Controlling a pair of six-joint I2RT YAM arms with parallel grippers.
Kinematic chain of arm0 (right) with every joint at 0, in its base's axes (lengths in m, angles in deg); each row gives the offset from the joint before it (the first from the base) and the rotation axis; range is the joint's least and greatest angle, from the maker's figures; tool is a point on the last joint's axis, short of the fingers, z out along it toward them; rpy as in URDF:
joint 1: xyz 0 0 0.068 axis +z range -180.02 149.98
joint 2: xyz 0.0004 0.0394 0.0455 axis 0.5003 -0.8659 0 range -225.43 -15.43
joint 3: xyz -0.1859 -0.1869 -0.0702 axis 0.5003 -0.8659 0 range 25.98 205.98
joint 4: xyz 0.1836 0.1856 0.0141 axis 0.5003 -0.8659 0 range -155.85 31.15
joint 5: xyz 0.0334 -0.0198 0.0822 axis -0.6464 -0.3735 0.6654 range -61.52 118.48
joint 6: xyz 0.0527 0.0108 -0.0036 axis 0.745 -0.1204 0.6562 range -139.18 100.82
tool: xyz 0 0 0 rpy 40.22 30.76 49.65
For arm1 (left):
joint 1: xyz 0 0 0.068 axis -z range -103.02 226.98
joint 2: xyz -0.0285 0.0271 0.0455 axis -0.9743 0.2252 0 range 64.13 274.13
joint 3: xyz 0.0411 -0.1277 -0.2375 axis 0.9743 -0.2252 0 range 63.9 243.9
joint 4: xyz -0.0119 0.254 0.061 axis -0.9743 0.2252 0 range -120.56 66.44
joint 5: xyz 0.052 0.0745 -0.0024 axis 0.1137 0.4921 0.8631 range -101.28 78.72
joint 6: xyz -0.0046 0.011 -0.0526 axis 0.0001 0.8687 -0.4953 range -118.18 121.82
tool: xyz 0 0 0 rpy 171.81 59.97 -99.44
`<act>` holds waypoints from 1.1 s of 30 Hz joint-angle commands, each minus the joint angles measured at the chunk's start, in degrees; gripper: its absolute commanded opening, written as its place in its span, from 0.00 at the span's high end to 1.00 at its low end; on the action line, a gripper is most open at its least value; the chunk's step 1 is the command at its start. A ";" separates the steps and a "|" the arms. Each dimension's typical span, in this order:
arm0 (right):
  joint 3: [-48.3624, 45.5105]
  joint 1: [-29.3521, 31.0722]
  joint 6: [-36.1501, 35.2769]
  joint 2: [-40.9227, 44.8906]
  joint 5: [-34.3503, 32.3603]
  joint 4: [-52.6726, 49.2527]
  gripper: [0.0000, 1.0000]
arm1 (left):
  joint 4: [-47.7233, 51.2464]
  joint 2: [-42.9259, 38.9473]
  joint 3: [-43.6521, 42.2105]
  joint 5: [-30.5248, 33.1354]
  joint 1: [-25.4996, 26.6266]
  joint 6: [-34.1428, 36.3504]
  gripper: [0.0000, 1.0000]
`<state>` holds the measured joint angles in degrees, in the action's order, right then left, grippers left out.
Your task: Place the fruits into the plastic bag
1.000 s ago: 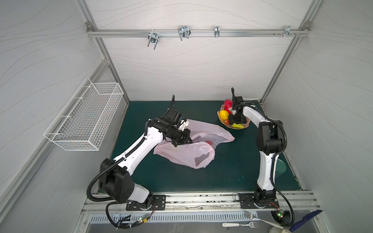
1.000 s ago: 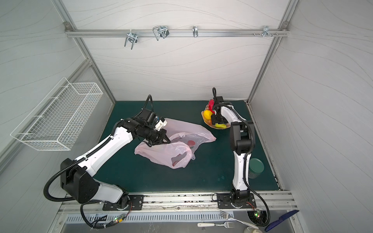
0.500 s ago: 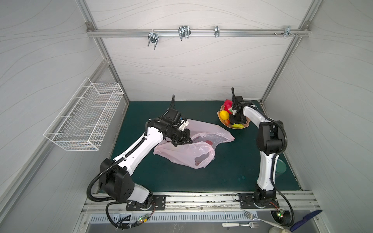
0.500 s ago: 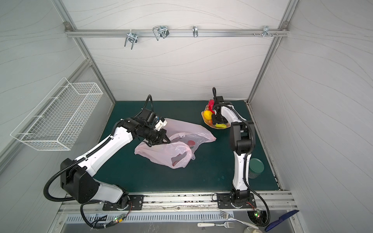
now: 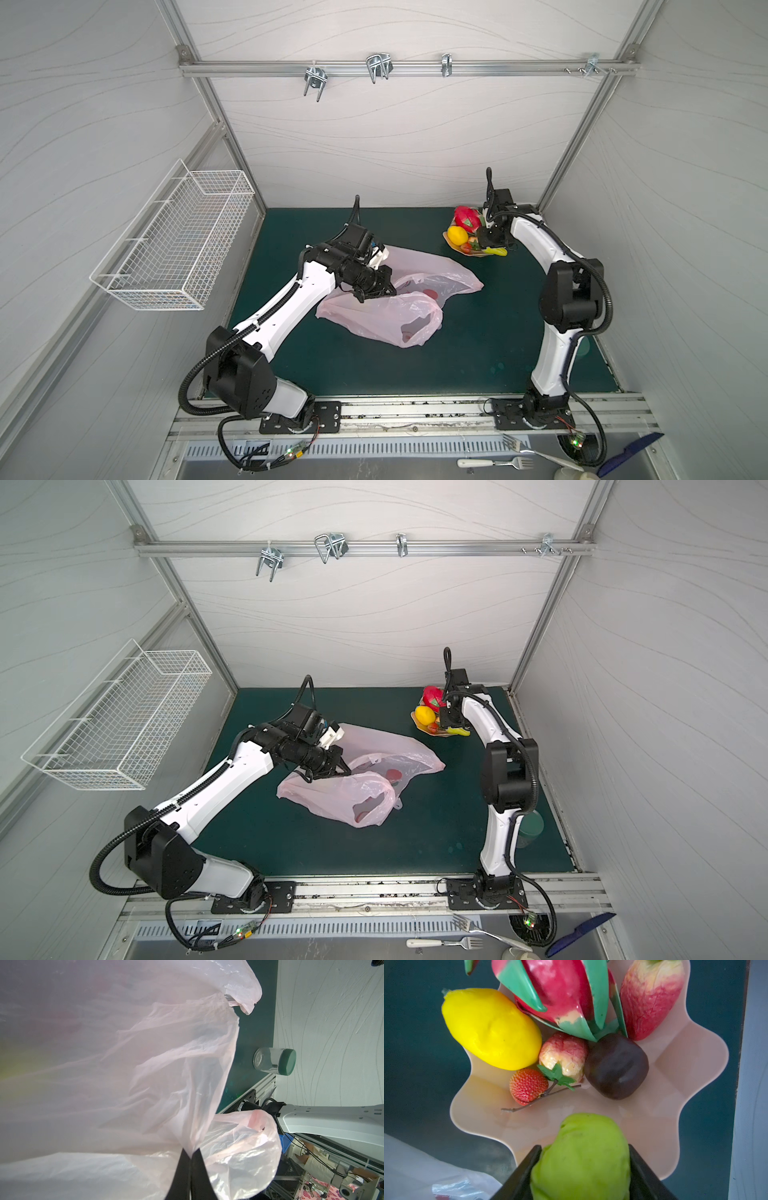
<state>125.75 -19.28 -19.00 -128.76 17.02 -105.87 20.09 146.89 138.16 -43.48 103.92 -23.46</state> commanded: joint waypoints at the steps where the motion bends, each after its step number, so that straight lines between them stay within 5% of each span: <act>1: -1.48 -0.42 0.04 1.46 0.85 -1.78 0.71 | -0.18 0.56 2.35 -1.15 -0.22 1.11 1.00; 33: -14.87 -4.50 6.58 3.27 5.97 3.38 0.78 | -0.11 0.56 1.94 -0.86 -0.26 1.37 1.00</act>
<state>112.24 -23.17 -13.31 -126.40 21.68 -99.71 20.07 147.22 138.16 -43.70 103.90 -23.28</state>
